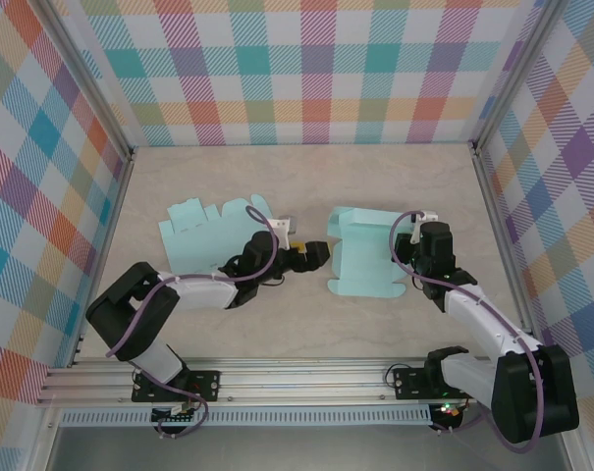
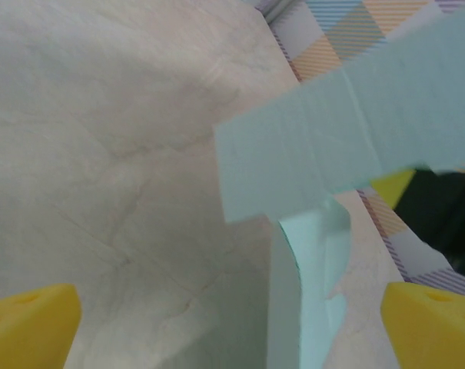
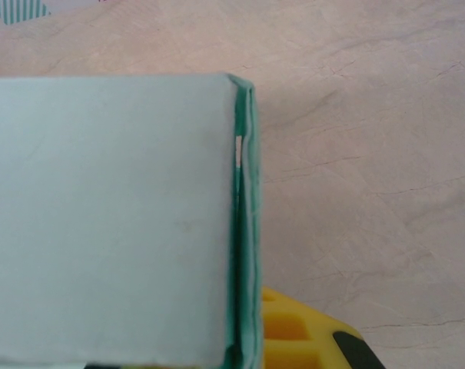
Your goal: Fold the paper box
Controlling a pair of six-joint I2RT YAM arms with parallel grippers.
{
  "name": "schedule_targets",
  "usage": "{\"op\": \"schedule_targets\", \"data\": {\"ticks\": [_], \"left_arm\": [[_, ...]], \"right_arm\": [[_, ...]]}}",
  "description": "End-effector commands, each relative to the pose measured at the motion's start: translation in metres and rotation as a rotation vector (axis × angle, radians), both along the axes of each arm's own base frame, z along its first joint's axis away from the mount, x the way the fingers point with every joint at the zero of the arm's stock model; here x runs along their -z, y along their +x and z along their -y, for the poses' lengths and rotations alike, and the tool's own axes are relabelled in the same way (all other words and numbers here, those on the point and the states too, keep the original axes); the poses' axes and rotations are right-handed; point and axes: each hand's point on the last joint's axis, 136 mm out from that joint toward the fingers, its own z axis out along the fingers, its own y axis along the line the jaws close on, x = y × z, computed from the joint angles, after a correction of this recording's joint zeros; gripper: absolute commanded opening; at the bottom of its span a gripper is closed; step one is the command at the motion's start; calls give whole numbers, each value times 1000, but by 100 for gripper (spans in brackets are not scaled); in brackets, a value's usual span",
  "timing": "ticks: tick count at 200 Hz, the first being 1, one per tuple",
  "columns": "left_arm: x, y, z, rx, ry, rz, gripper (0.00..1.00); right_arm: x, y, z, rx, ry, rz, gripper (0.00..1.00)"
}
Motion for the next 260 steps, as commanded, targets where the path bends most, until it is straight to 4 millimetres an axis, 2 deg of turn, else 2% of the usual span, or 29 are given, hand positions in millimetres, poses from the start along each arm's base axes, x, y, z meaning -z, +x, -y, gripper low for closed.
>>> {"op": "schedule_targets", "data": {"ticks": [1,27,99,122,156,202,239,260], "left_arm": [[-28,-14,8,23,-43,97,100],[-35,-17,20,37,-40,108,100],[-47,7,59,62,-124,96,100],[-46,11,63,61,-122,92,99],[-56,14,66,60,-151,121,97],[-74,13,73,83,-230,184,86],[-87,12,79,94,-278,257,83],[-87,14,83,101,-289,266,81]], "right_arm": [[-6,3,-5,-26,0,24,0],[-5,3,-5,-29,-1,23,0],[-6,1,-6,-31,1,28,0],[-6,2,-6,-32,3,29,0],[-6,2,-6,-35,3,30,0],[-6,2,-7,-37,3,31,0],[-6,2,-7,-40,4,31,0],[-7,2,-7,-42,4,32,0]]}}
